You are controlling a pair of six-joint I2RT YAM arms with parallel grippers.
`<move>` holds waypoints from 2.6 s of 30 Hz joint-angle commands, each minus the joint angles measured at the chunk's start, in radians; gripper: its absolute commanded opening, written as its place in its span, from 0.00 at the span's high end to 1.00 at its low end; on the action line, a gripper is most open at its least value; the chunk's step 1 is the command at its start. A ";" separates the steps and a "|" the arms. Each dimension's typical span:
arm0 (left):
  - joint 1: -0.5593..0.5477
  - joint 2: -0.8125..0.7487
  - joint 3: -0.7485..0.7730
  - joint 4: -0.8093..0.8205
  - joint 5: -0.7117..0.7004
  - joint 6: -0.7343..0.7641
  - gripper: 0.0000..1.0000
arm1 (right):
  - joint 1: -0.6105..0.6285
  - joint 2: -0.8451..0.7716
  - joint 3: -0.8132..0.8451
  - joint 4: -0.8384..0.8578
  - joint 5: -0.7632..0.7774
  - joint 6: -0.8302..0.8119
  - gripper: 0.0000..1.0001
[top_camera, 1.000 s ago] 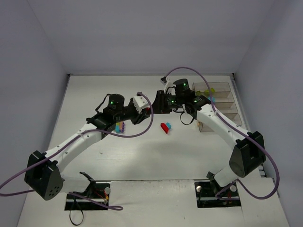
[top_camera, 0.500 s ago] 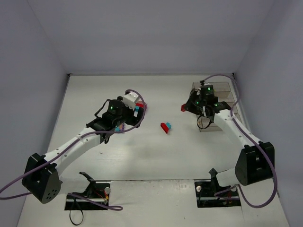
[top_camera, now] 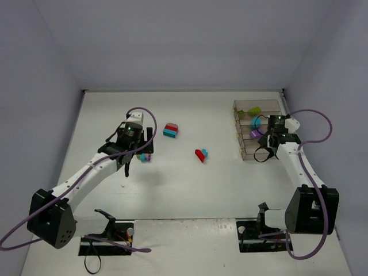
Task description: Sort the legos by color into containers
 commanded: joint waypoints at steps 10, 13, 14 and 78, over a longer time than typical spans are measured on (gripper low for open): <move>0.045 -0.002 0.030 -0.019 0.093 -0.041 0.21 | -0.069 0.131 0.008 0.016 0.069 0.070 1.00; 0.045 -0.002 0.033 -0.022 0.111 -0.039 0.21 | -0.069 0.136 0.026 0.025 0.078 0.068 1.00; 0.045 -0.002 0.036 -0.023 0.116 -0.041 0.21 | -0.069 0.136 0.032 0.025 0.084 0.068 0.99; -0.300 0.767 0.475 0.357 0.421 0.459 0.19 | 0.053 -0.096 -0.041 0.165 -0.512 -0.243 0.44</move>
